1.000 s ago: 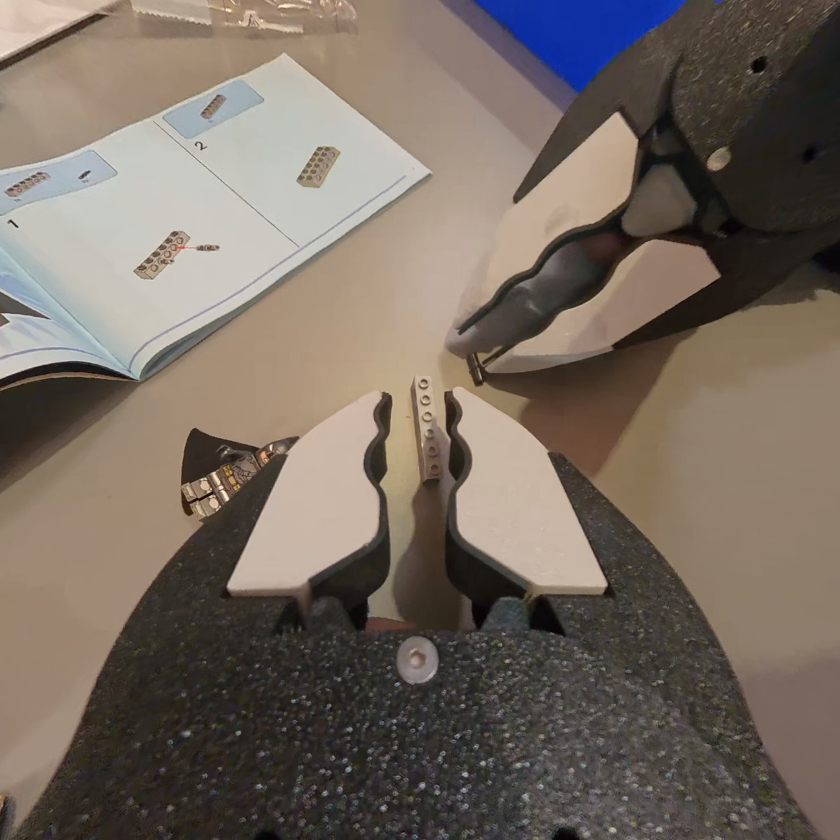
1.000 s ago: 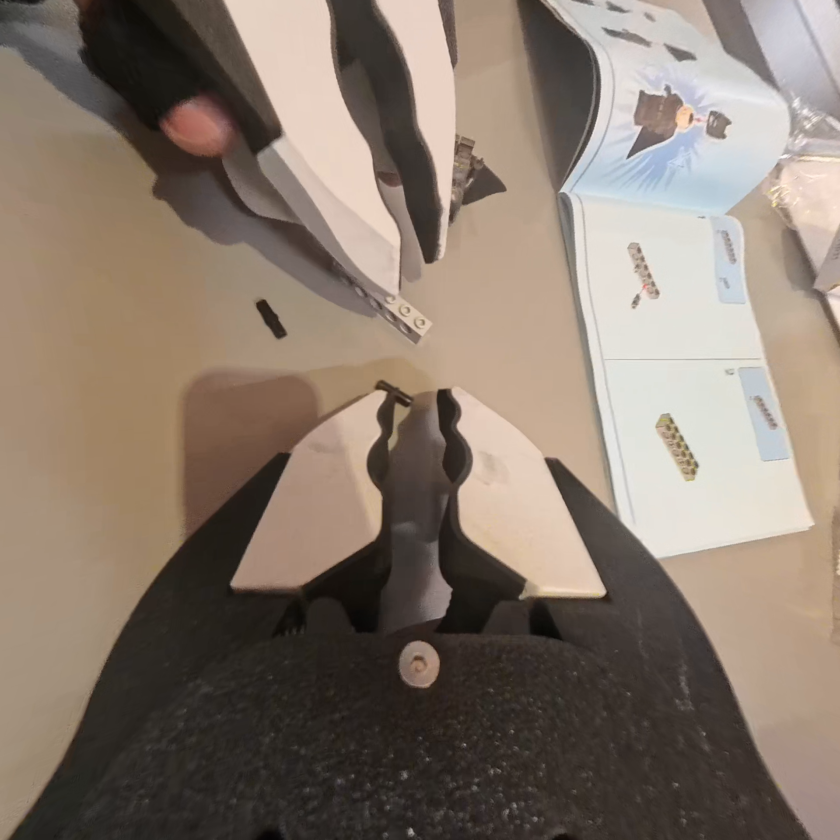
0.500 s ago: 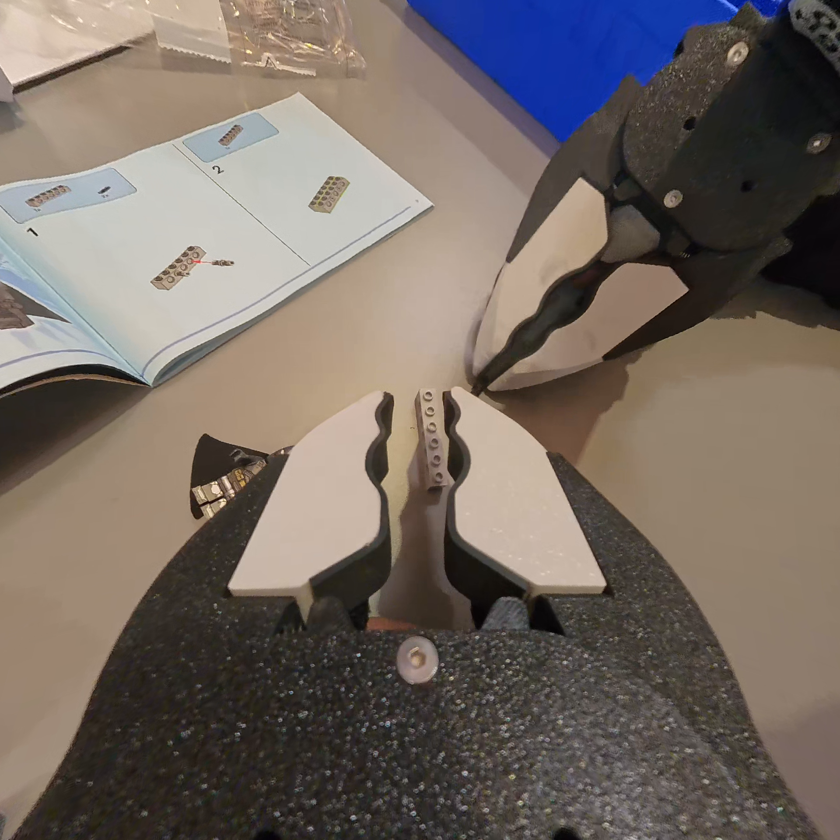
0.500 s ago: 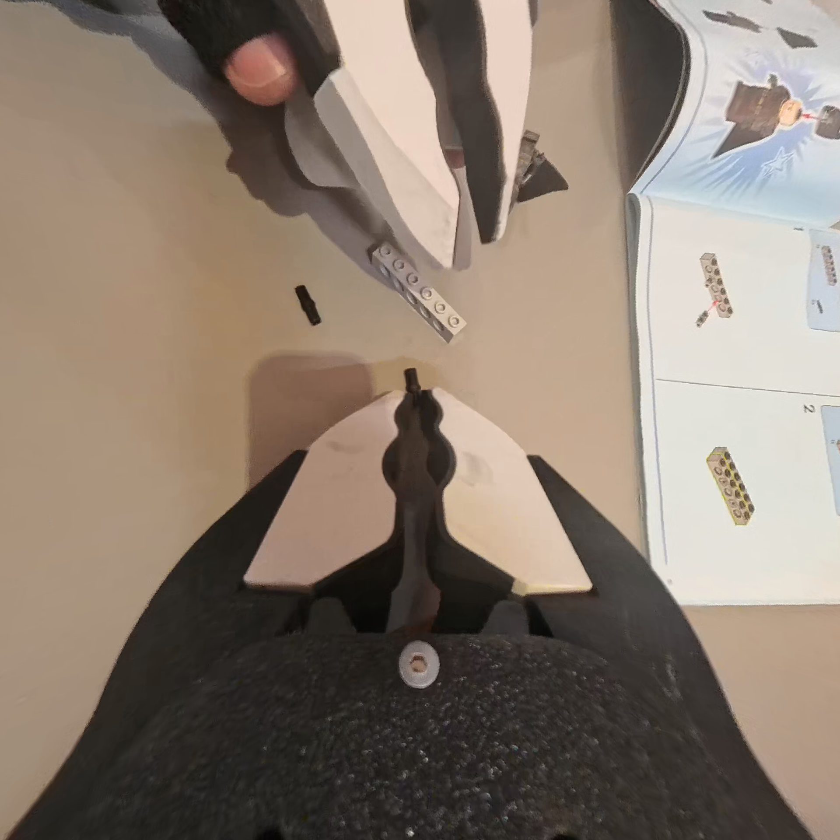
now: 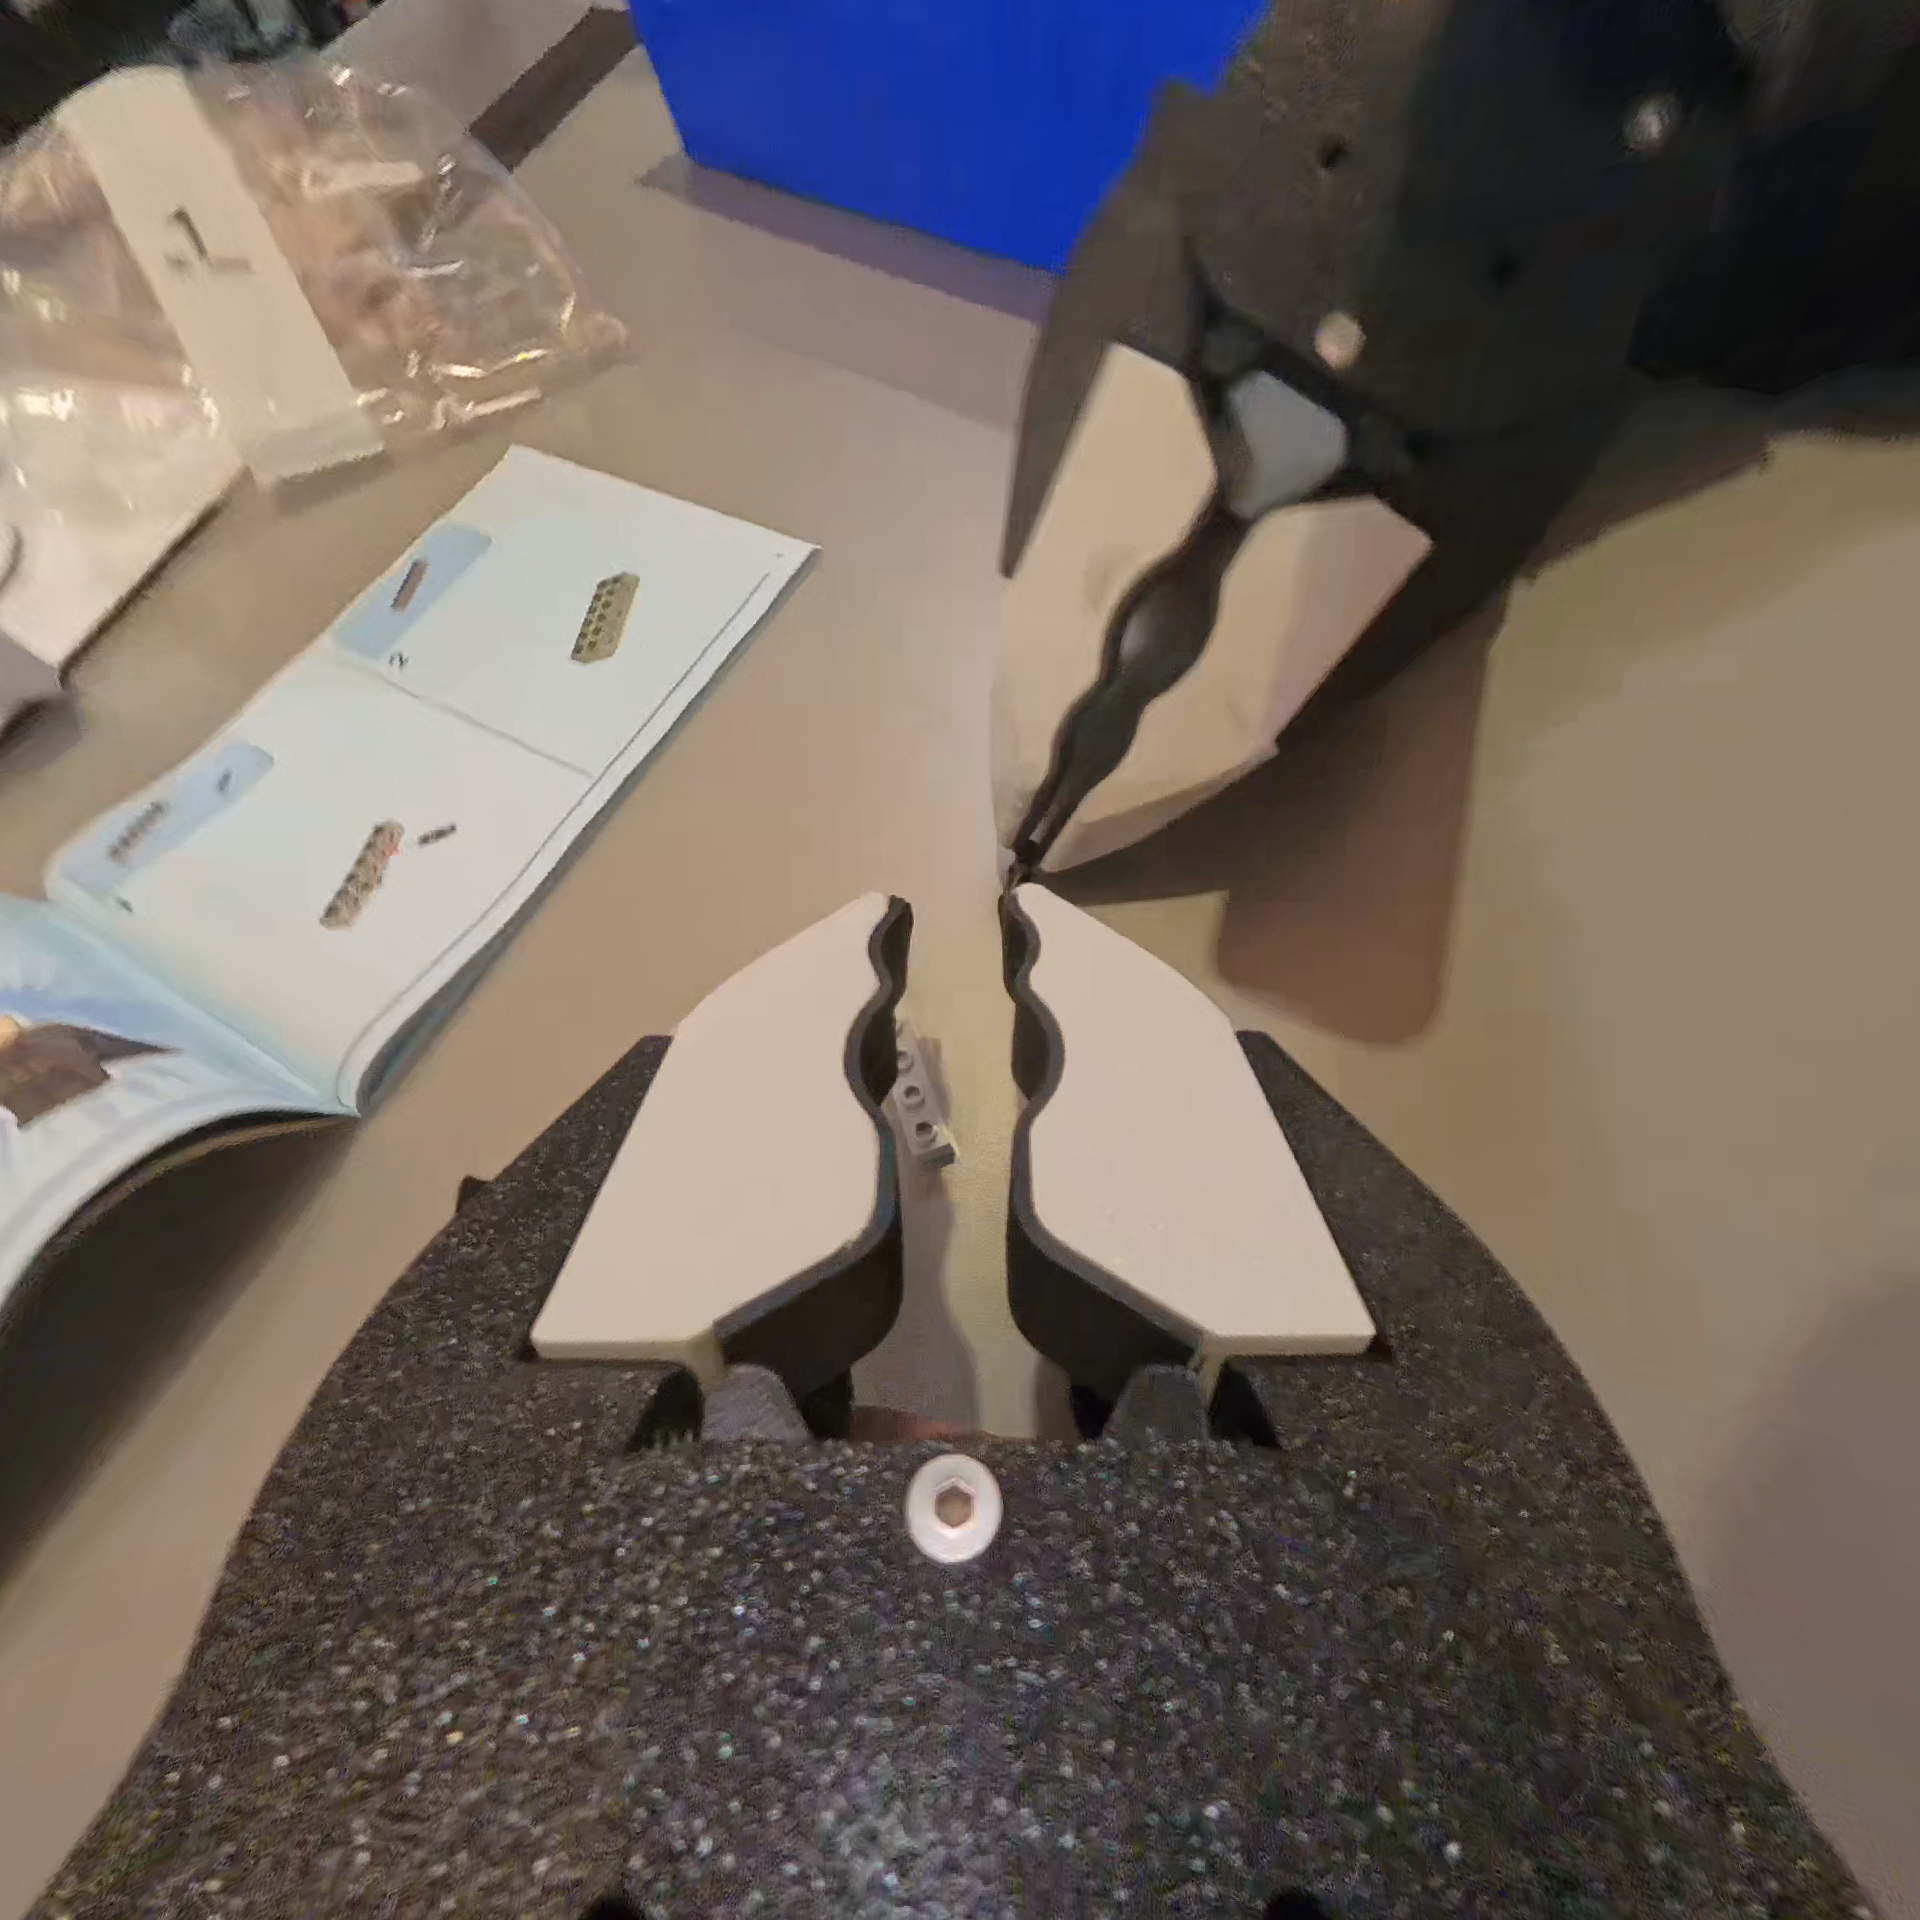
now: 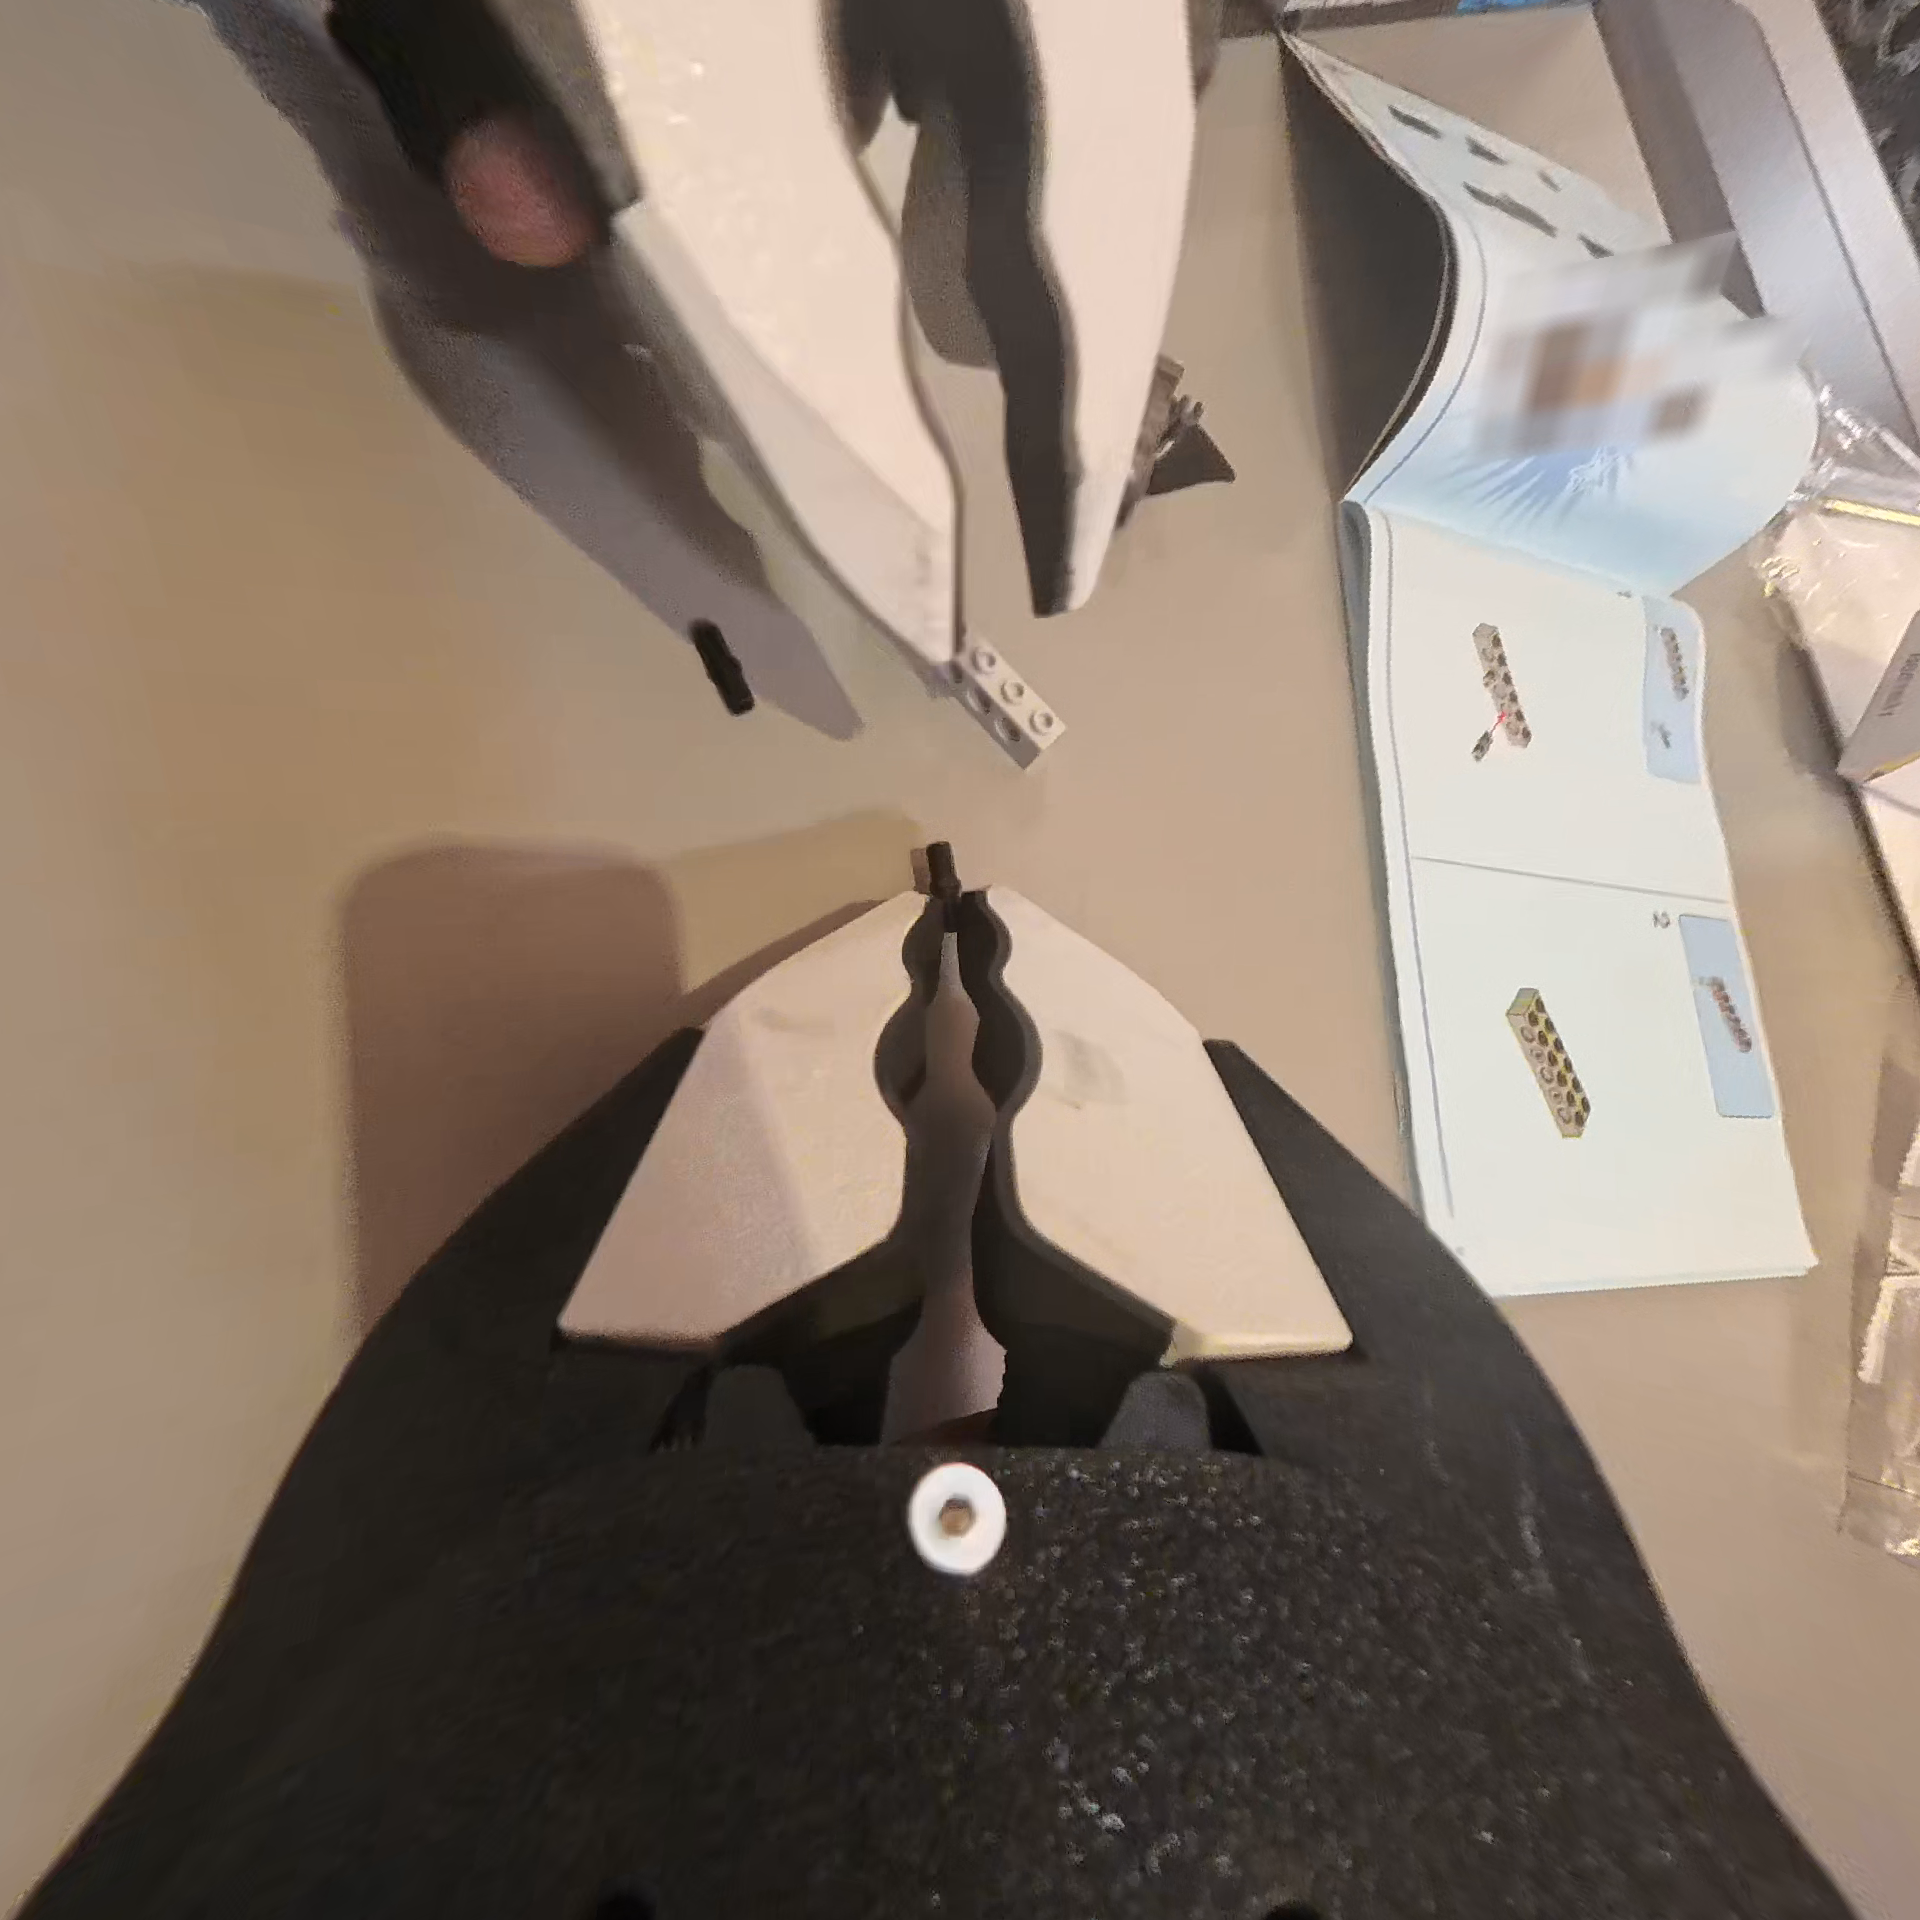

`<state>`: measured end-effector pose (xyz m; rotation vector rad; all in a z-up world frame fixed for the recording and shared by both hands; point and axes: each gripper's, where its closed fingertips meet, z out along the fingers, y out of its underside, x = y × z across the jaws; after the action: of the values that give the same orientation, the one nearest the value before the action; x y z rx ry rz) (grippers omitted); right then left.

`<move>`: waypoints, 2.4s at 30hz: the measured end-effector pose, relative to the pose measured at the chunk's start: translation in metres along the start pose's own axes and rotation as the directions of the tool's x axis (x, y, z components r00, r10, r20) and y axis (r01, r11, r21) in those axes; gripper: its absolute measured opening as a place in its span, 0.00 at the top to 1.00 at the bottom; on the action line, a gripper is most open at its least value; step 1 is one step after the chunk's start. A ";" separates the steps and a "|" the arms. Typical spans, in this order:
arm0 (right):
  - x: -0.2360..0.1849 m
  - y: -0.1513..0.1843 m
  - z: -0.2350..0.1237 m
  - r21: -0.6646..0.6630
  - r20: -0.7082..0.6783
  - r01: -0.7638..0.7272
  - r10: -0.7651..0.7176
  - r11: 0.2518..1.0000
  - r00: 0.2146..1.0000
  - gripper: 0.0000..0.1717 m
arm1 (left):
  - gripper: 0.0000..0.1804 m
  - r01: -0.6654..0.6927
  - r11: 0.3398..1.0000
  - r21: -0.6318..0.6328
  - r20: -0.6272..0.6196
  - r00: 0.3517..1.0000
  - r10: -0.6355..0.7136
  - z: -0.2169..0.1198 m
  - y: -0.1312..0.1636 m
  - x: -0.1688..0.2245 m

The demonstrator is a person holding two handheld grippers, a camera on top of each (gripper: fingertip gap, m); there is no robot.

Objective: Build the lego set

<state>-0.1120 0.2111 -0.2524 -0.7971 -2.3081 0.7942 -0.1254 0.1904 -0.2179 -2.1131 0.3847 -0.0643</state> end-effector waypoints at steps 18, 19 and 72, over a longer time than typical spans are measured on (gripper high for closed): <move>-0.011 -0.012 -0.011 0.018 0.196 -0.330 0.320 0.944 0.927 0.98 | 0.90 -0.472 0.871 -0.136 0.116 0.866 0.487 0.014 0.010 0.016; -0.012 -0.013 -0.011 0.022 0.205 -0.339 0.328 0.940 0.922 0.98 | 0.91 -0.489 0.860 -0.144 0.120 0.854 0.506 0.014 0.011 0.015; -0.013 -0.069 -0.042 0.504 0.218 -0.098 -0.017 0.858 0.976 0.91 | 0.98 0.078 0.988 0.137 -0.335 0.942 -0.028 -0.024 -0.014 0.035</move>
<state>-0.0992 0.1717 -0.1812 -0.5334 -2.0993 1.5005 -0.0934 0.1674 -0.1968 -1.9648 0.5053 -0.4730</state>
